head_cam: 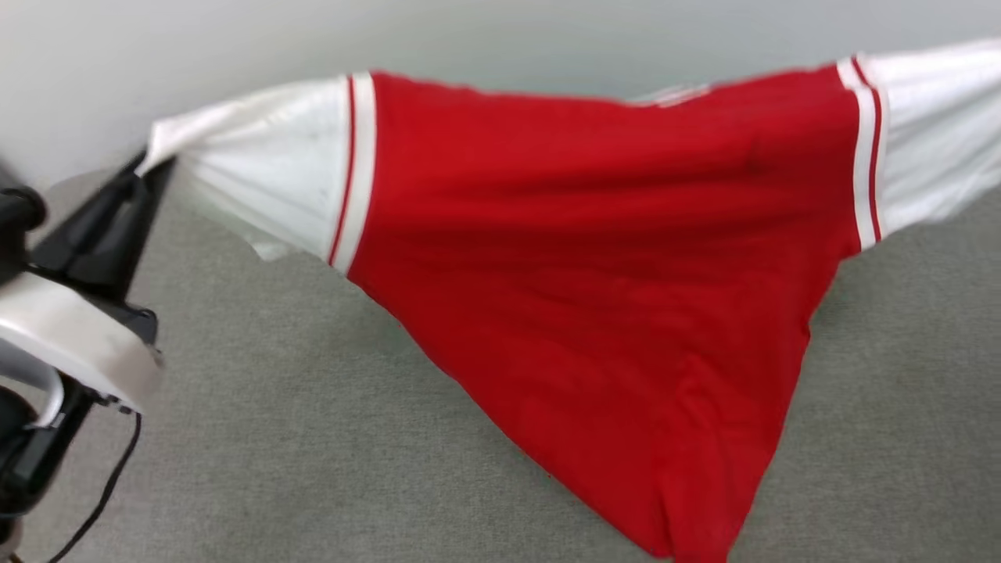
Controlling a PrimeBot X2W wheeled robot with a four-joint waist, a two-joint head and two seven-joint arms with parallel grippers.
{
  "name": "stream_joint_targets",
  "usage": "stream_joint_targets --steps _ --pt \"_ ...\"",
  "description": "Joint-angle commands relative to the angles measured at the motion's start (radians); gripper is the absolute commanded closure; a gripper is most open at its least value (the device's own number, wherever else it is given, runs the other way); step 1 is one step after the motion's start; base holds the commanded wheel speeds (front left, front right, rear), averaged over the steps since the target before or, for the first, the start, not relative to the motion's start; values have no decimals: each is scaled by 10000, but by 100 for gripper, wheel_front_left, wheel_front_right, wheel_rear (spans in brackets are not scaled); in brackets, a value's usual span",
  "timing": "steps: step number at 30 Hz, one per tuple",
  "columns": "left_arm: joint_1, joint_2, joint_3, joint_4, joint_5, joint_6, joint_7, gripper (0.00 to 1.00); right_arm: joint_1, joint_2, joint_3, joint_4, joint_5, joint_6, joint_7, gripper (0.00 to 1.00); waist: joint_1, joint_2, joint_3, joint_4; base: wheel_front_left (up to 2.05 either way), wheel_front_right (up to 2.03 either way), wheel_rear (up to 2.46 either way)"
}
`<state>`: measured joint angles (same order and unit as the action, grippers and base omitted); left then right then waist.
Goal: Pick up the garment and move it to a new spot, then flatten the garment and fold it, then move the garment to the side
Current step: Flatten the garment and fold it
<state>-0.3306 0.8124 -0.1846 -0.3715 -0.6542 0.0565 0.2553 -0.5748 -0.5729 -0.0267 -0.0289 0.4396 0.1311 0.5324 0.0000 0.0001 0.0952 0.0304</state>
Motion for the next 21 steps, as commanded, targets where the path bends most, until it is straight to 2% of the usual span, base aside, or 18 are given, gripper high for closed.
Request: stream_joint_targets --steps 1,6,12,15,21 --pt "78 63 95 -50 8 75 -72 100 -144 81 -44 -98 -3 -7 -77 100 0 -1 -152 -168 0 0 0" --pt "-358 236 920 -318 52 362 -497 100 -559 339 -307 -959 -87 -7 -409 100 0 -1 -249 -418 0 0 0" --pt "-1186 325 1691 -378 -40 602 -911 100 -1306 653 -479 -1371 -203 -7 -781 100 0 -1 -34 -675 0 0 0" --pt "-1770 319 1869 -165 -149 578 -1023 100 -1868 802 -532 -1308 -275 -7 -953 100 0 -1 273 -768 0 0 0" --pt "-3587 276 1741 809 -486 244 -1061 100 -3273 1001 -456 -720 -454 -7 -1258 100 0 -1 1363 -847 0 0 0"
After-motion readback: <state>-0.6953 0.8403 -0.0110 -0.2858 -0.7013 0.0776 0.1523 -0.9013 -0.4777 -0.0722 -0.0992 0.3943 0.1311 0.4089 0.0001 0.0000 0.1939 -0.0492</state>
